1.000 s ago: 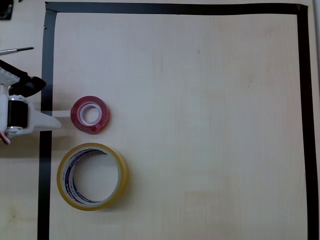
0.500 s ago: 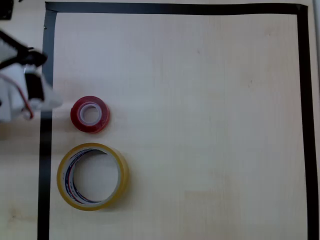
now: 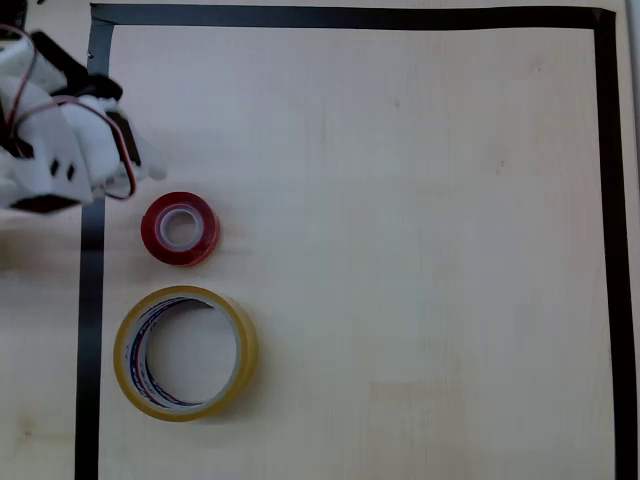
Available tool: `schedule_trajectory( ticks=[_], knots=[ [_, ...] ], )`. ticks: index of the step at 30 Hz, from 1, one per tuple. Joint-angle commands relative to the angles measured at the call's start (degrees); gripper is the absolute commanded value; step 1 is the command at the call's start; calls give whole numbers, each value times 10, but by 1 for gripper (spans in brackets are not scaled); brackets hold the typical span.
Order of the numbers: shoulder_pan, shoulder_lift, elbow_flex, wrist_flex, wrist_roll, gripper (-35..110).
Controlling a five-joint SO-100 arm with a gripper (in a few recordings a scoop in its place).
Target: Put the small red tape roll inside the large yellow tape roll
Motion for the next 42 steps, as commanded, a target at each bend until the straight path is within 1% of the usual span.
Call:
schedule_trajectory(
  ticks=[1, 14, 34, 36, 37, 42],
  knots=[
    [16, 31, 25, -18, 4, 14],
    [54, 56, 124, -86, -1, 18],
    [83, -65, 97, -125, -1, 18],
    [83, -73, 95, -128, -1, 10],
    [83, -77, 93, -129, 2, 2],
    [90, -76, 93, -129, 2, 0]
  ],
)
